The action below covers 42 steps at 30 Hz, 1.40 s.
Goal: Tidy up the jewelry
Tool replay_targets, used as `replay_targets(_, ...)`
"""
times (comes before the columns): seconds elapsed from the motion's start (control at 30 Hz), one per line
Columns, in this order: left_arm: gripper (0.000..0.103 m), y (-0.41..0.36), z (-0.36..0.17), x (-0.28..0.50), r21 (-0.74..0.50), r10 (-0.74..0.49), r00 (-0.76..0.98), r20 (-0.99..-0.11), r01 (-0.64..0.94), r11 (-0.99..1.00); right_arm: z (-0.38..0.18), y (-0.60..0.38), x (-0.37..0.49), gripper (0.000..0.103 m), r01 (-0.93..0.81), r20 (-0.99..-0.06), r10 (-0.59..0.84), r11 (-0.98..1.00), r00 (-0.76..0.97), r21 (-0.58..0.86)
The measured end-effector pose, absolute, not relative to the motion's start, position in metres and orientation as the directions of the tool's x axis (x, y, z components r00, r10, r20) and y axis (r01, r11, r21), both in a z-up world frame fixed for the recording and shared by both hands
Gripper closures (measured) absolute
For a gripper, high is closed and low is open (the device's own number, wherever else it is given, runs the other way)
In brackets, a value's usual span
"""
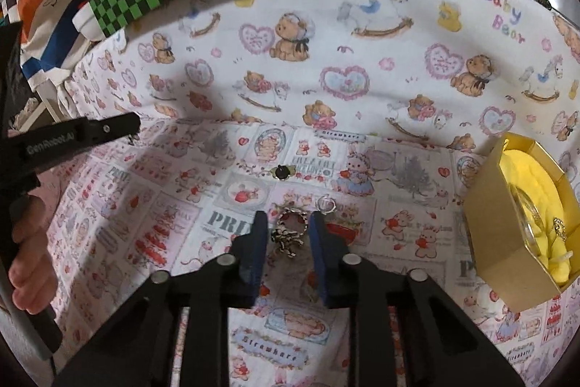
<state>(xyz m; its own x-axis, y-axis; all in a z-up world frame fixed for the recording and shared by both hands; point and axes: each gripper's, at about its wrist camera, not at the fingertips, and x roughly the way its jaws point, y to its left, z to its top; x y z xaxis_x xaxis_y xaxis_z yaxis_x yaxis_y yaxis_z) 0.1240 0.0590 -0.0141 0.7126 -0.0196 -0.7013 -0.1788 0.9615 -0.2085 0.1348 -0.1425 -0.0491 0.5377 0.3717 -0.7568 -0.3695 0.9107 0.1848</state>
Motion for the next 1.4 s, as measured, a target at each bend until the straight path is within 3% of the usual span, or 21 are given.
replay_targets(0.03, 0.095, 0.058, -0.014, 0.124, -0.205, -0.018, 0.714, -0.700, -0.177, 0.963, -0.051, -0.142, 0.135, 0.091, -0.370, -0.760, 0.371, 0.910, 0.534, 0.184)
replay_targets(0.47, 0.095, 0.041, 0.003, 0.112, -0.205, -0.046, 0.753, -0.656, -0.119, 0.971, -0.017, -0.177, 0.118, 0.091, -0.381, -0.677, 0.476, 0.875, 0.560, 0.300)
replay_targets(0.77, 0.095, 0.019, 0.018, 0.101, -0.223, -0.115, 0.783, -0.611, -0.030, 0.974, 0.005, -0.223, 0.091, 0.091, -0.388, -0.602, 0.488, 0.872, 0.632, 0.298)
replay_targets(1.23, 0.095, -0.028, 0.032, 0.078, -0.170, -0.165, 0.810, -0.563, 0.082, 0.982, 0.035, -0.306, 0.083, 0.091, -0.297, -0.465, 0.505, 0.843, 0.727, 0.449)
replay_targets(1.4, 0.095, -0.073, 0.032, 0.064, -0.087, -0.182, 0.822, -0.540, 0.161, 0.983, 0.036, -0.329, 0.088, 0.091, -0.240, -0.455, 0.463, 0.852, 0.761, 0.465)
